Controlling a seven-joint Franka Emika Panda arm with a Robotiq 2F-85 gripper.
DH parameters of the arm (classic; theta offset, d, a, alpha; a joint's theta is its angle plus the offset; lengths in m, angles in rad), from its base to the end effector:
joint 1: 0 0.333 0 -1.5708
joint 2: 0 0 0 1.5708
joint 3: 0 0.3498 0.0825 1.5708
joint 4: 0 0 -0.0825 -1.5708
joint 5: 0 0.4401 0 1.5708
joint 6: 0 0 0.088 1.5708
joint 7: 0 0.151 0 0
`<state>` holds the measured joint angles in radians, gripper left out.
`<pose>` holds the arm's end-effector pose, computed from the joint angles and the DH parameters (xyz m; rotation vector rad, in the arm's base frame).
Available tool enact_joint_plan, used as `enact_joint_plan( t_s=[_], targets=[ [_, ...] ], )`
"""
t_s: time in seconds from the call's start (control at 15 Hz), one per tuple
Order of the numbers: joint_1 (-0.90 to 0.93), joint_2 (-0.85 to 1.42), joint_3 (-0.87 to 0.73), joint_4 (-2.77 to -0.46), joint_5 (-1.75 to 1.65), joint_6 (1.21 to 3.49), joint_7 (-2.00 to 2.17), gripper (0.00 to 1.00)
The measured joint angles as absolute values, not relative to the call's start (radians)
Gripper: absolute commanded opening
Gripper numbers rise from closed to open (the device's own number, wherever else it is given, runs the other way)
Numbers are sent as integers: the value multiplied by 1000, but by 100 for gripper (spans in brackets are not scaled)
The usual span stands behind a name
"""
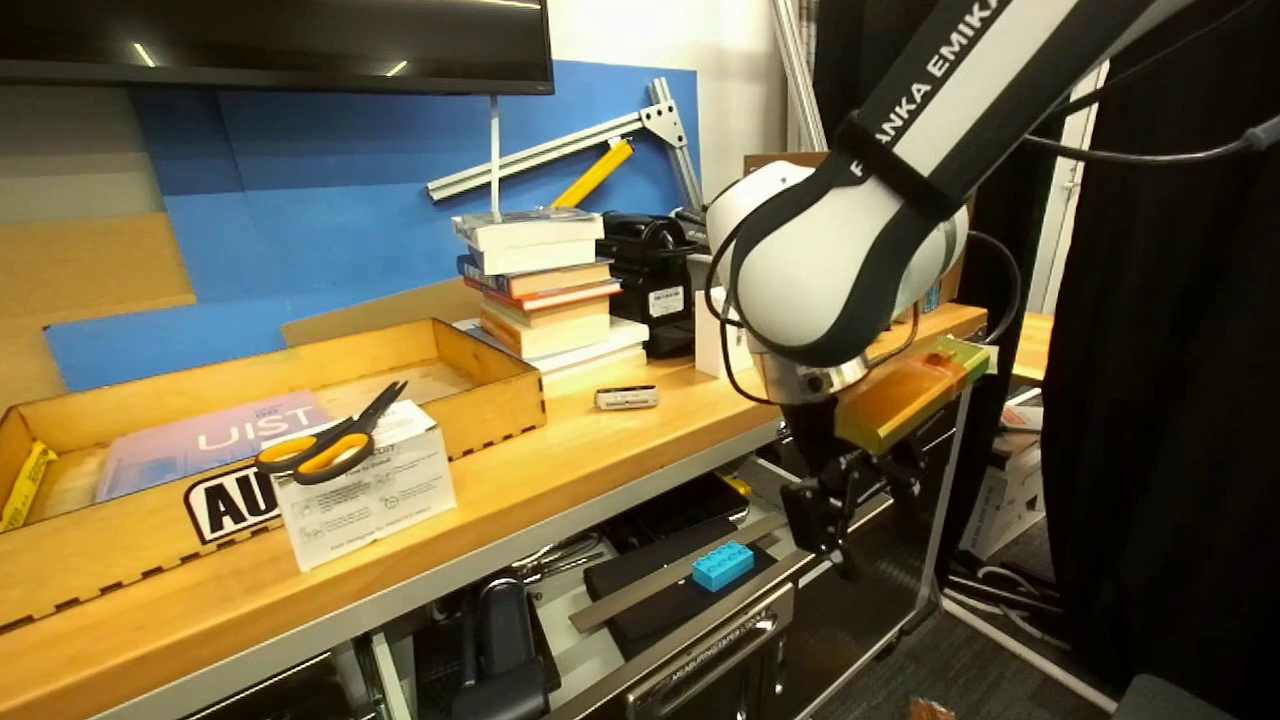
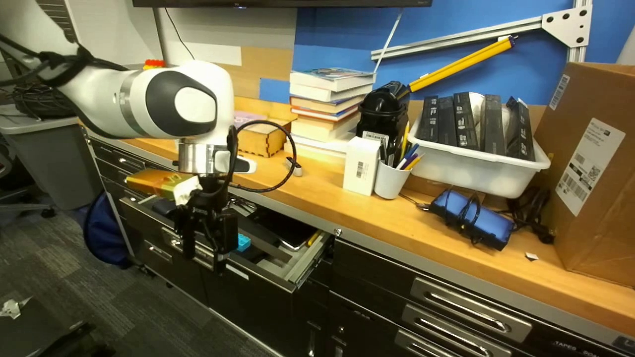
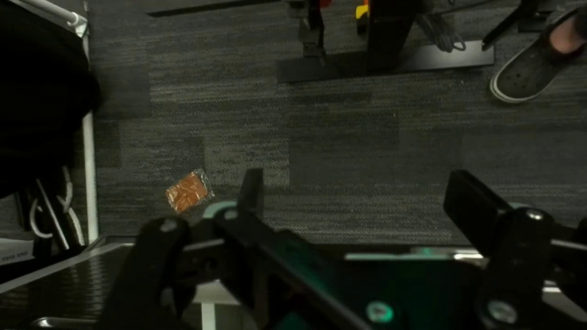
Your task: Pick up the blue block, put it in the drawer and close the drawer.
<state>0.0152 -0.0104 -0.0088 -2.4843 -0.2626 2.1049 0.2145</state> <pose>0.4462 -0.0192 0.2184 2.8619 -0.0453 -0.4971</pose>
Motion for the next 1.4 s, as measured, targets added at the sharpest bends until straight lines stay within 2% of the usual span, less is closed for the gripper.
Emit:
enact_joint_plan(
  t_s=[0.67, 1.4],
  targets=[
    [105, 200, 33, -2460, -543, 2209, 649, 100],
    [225, 450, 11, -2076, -650, 2186, 981, 100]
  ],
)
